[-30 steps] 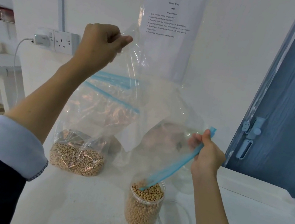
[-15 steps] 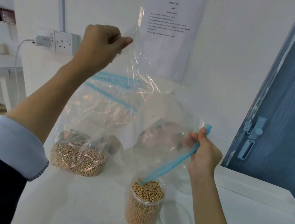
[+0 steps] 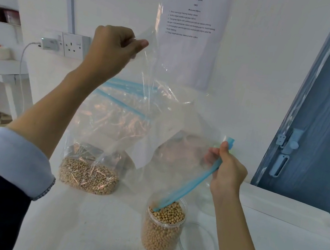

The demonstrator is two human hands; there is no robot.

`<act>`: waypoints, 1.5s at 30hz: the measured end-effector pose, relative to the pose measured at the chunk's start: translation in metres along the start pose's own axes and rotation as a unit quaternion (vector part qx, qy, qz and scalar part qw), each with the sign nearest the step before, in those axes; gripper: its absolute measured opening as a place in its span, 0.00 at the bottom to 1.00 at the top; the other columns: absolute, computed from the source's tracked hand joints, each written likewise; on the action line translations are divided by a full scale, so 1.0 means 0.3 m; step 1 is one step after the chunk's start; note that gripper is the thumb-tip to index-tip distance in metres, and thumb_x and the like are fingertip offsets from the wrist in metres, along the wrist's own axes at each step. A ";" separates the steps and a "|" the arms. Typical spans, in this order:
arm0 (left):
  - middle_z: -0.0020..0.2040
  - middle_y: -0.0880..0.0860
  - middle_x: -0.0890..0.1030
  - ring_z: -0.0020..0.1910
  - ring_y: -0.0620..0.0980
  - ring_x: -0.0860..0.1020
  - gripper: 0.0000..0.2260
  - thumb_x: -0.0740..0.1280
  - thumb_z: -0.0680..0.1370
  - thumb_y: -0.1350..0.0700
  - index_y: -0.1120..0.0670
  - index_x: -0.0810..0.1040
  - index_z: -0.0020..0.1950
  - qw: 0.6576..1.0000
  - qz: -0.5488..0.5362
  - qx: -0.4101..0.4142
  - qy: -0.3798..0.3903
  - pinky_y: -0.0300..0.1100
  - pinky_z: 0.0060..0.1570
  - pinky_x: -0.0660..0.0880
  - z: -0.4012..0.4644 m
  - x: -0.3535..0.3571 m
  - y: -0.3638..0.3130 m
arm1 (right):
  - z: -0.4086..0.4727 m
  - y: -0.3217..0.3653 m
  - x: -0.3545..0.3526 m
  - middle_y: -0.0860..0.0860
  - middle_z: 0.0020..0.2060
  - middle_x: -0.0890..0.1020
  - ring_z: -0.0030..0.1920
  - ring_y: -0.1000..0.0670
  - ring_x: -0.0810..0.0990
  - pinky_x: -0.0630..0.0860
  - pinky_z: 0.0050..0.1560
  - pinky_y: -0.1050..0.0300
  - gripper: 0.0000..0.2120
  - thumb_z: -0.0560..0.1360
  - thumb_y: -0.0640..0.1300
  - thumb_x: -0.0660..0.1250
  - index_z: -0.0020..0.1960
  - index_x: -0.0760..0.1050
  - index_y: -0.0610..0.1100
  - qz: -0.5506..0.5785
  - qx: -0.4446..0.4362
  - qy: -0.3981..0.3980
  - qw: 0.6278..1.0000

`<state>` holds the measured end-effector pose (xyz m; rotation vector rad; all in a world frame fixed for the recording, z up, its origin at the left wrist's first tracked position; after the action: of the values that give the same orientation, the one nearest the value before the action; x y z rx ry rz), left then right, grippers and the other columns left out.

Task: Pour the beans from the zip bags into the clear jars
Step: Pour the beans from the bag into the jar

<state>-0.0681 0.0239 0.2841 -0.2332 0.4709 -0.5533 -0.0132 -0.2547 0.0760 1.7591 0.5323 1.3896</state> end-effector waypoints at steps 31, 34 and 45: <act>0.27 0.51 0.73 0.22 0.40 0.70 0.17 0.63 0.79 0.49 0.61 0.75 0.39 0.998 0.009 -0.039 0.051 0.32 0.34 0.69 -0.003 0.009 -0.015 | 0.008 -0.058 -0.017 0.48 0.27 0.79 0.26 0.53 0.77 0.82 0.41 0.54 0.14 0.76 0.43 0.68 0.35 0.75 0.37 0.053 0.025 -0.019 0.998; 0.31 0.50 0.76 0.24 0.39 0.73 0.15 0.62 0.79 0.46 0.59 0.72 0.44 0.993 0.017 -0.066 0.097 0.29 0.34 0.70 -0.028 0.018 0.010 | 0.021 -0.075 -0.021 0.46 0.30 0.79 0.26 0.53 0.76 0.82 0.40 0.54 0.14 0.76 0.43 0.68 0.35 0.75 0.37 0.069 0.040 -0.029 0.996; 0.55 0.52 0.77 0.52 0.53 0.76 0.28 0.75 0.69 0.57 0.56 0.70 0.66 0.940 0.029 -0.163 0.298 0.44 0.51 0.73 -0.146 0.026 0.188 | 0.080 -0.116 -0.056 0.47 0.33 0.78 0.25 0.55 0.76 0.80 0.32 0.60 0.11 0.76 0.44 0.69 0.39 0.75 0.38 0.059 0.071 -0.029 0.995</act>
<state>-0.0583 0.0626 0.2242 -0.3680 1.1604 -0.4800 0.0095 -0.2550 0.0366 1.9661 0.5130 1.4051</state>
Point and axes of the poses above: each hand's wrist, its own z-axis towards the middle knuckle, its own x-axis out of the palm, y = z × x, the point moved 6 cm from there along z, towards the middle knuckle
